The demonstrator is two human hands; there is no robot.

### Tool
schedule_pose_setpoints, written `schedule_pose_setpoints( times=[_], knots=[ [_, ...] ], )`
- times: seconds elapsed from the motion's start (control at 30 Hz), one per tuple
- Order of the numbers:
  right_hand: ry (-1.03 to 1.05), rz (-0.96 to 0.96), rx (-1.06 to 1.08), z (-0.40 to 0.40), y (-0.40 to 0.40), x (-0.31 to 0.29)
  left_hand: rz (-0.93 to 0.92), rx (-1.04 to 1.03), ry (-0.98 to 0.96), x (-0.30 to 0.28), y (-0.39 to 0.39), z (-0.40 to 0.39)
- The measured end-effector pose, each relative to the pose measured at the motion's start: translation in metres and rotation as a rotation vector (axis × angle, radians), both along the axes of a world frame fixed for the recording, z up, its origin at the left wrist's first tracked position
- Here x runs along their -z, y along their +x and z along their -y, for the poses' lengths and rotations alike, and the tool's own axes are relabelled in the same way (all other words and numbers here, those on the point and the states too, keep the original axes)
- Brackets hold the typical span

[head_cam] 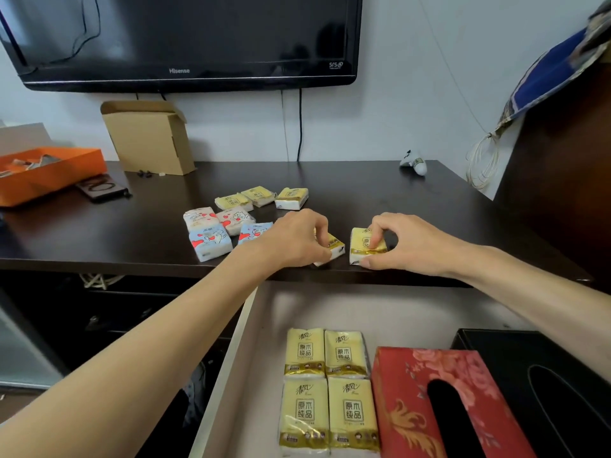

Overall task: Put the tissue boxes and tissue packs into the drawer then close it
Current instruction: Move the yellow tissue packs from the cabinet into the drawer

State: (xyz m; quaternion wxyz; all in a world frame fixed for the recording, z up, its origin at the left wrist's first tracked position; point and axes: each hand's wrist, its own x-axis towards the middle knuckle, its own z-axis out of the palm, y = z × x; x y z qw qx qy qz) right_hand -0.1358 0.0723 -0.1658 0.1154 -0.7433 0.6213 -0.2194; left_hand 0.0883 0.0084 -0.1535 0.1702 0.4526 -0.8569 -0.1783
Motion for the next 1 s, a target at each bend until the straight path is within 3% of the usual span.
schedule_pose_setpoints(
  times=[0.27,0.57,0.73,0.9,1.0],
  knots=[
    [0.046,-0.038,0.012,-0.037,0.018,-0.007,-0.072,0.083,-0.052,0.004,0.036,-0.053],
    [0.093,0.114,-0.104,-0.124,0.060,0.001,-0.137,0.259,0.211,0.008,0.088,-0.106],
    [0.163,-0.018,-0.161,-0.154,0.089,0.007,-0.059,0.292,0.295,0.031,0.114,-0.139],
    [0.239,-0.348,-0.292,-0.170,0.106,0.023,0.056,0.362,0.254,0.057,0.129,-0.170],
    [0.300,-0.439,-0.332,-0.177,0.114,0.026,0.138,0.433,0.180,0.069,0.131,-0.180]
  ],
)
